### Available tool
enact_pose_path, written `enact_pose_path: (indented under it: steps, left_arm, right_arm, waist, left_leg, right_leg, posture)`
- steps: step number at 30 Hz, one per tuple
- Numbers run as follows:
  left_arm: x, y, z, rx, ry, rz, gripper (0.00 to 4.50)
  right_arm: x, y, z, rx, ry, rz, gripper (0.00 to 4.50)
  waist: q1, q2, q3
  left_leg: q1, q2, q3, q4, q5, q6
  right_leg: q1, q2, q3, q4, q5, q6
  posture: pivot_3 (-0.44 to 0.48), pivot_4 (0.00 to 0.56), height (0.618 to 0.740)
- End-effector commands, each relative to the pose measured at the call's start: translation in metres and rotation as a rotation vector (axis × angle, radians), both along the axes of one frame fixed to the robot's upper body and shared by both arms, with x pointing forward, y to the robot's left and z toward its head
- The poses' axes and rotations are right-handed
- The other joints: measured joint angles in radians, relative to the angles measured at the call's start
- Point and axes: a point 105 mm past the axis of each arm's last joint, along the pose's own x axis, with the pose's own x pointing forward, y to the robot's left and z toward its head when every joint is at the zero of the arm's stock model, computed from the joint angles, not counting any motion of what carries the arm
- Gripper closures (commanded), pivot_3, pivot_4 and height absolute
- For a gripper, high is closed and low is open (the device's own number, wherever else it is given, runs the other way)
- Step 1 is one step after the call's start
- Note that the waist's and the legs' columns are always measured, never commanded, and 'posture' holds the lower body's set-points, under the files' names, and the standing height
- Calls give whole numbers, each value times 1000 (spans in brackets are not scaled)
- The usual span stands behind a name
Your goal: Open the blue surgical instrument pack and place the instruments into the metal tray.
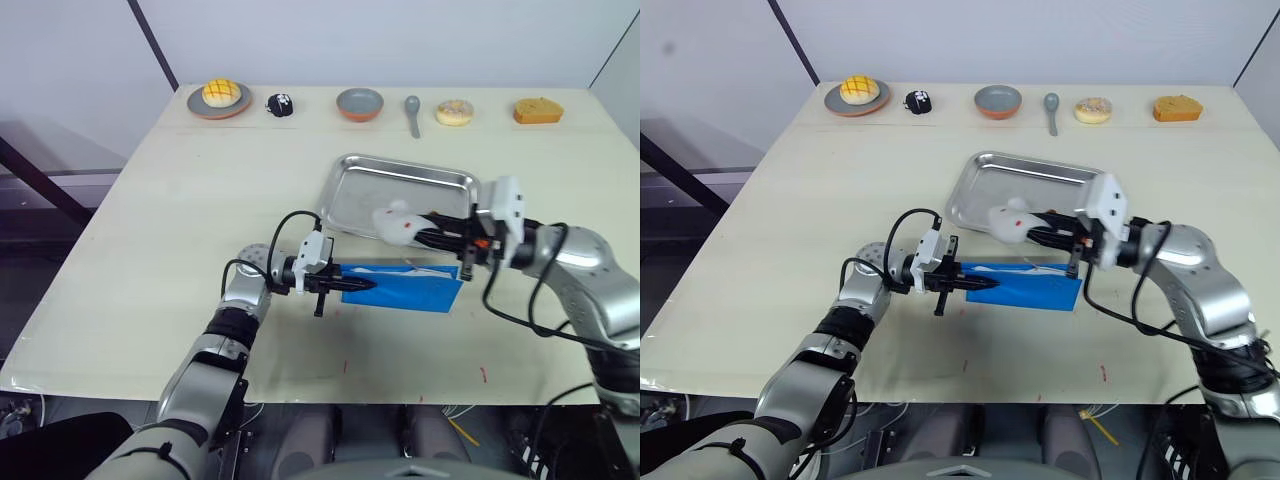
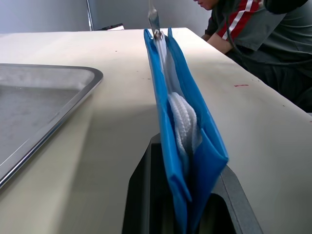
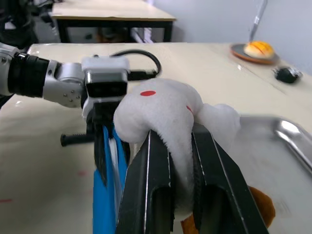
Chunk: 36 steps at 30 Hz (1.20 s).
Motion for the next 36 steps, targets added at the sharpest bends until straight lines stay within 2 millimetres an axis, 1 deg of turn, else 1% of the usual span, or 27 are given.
enact_pose_path:
  steps: [1, 3, 7, 9, 11, 14, 16, 19, 20, 22, 23, 24, 25, 26, 30, 32, 36]
  left_arm:
    - [-6, -5, -17, 68, 30, -26, 4500]
    - [-6, -5, -16, 68, 28, -24, 4500]
    - [-6, -4, -17, 65, 31, -18, 4500]
    - [-7, -4, -18, 66, 36, -19, 4500]
    - [-8, -4, -19, 67, 40, -21, 4500]
    - [-9, -5, -20, 65, 45, -24, 4500]
    - [-9, -6, -20, 65, 46, -27, 4500]
    - [-8, -7, -19, 65, 45, -28, 4500]
    - [-8, -7, -18, 65, 45, -28, 4500]
    - [-7, -7, -18, 64, 45, -27, 4500]
    - [-8, -6, -18, 65, 45, -28, 4500]
    - [-8, -6, -18, 66, 46, -28, 4500]
    - [-8, -6, -19, 66, 46, -28, 4500]
    - [-8, -6, -19, 67, 47, -28, 4500]
    - [-8, -6, -19, 67, 49, -28, 4500]
    - [-8, -6, -19, 67, 49, -28, 4500]
    - [-8, -7, -19, 65, 48, -29, 4500]
  right_arm:
    - [-9, 19, 17, 23, -107, 80, 4430]
    - [-16, 24, 15, 15, -115, 117, 4430]
    - [-39, 19, -3, -81, -138, 223, 4430]
    - [-49, 19, -6, -126, -214, 283, 4430]
    - [-55, 19, -9, -163, -298, 328, 4430]
    - [-60, 19, -24, -249, -403, 394, 4430]
    - [-59, 17, -31, -288, -447, 408, 3610]
    - [-57, 17, -30, -276, -485, 404, 2674]
    - [-57, 17, -29, -268, -491, 399, 2457]
    - [-56, 16, -25, -249, -492, 385, 1412]
    - [-55, 14, -23, -233, -489, 370, 992]
    - [-54, 13, -21, -222, -488, 360, 878]
    - [-55, 11, -20, -226, -499, 360, 358]
    - [-55, 10, -19, -230, -507, 363, 64]
    - [-59, 6, -7, -185, -554, 351, 64]
    - [-60, 3, -3, -159, -544, 338, 64]
    - [-61, -11, -3, -114, -436, 283, 64]
  waist:
    - [0, 0, 0]
    - [0, 0, 0]
    - [1, 0, 0]
    - [-3, 0, 0]
    - [-6, 0, 0]
    - [-5, 0, 0]
    - [-4, 0, 0]
    - [-4, 0, 0]
    - [-4, 0, 0]
    - [-3, 0, 0]
    - [-3, 0, 0]
    - [-3, 0, 0]
    - [-2, 0, 0]
    - [-2, 0, 0]
    - [-2, 0, 0]
    - [-2, 0, 0]
    - [1, 0, 0]
  left_leg:
    - [0, 0, -1, 0, 0, 0]
    - [0, -1, -2, 1, 0, 0]
    - [0, -1, -2, 1, 0, 0]
    - [0, -2, -4, 1, 0, 0]
    - [0, -2, -4, 1, 0, 0]
    - [1, -2, -5, 1, 0, 0]
    - [1, -2, -5, 2, 0, 0]
    - [1, -2, -6, 2, 0, 0]
    - [1, -2, -6, 2, 0, 0]
    - [1, -2, -6, 2, 0, 0]
    - [1, -2, -6, 2, 0, 0]
    - [1, -2, -6, 2, 0, 0]
    - [1, -2, -6, 2, 0, 0]
    - [1, -2, -6, 2, 0, 0]
    - [1, -2, -6, 2, 0, 0]
    - [1, -2, -6, 2, 0, 0]
    - [1, -2, -7, 2, 0, 0]
  right_leg:
    - [0, 0, -1, 0, 0, 0]
    - [0, 0, -1, 0, 0, 0]
    - [0, -1, -2, 0, 0, 0]
    - [2, -1, -3, -1, 0, 0]
    - [2, -1, -3, -1, 0, 0]
    - [3, 0, -3, -1, 0, 1]
    - [4, -1, -4, -1, -1, 1]
    - [4, -1, -4, -1, -1, 1]
    - [4, -1, -4, -1, -1, 1]
    - [4, -1, -4, -1, -1, 1]
    - [5, -1, -4, -1, -1, 1]
    - [5, -1, -4, -1, -1, 1]
    - [5, -1, -4, -1, -1, 1]
    - [5, -1, -4, -1, -1, 1]
    - [5, -1, -5, -1, -1, 1]
    - [5, -1, -4, -1, -1, 1]
    - [6, -1, -5, -1, -1, 1]
  posture:
    - [0, 150, 740]
    - [0, 150, 740]
    - [0, 150, 740]
    - [0, 150, 740]
    - [0, 150, 740]
    - [0, 150, 740]
    - [0, 150, 740]
    - [0, 150, 740]
    - [0, 150, 740]
    - [0, 150, 740]
    - [0, 150, 740]
    - [0, 150, 740]
    - [0, 150, 740]
    - [0, 150, 740]
    - [0, 150, 740]
    - [0, 150, 740]
    - [0, 150, 740]
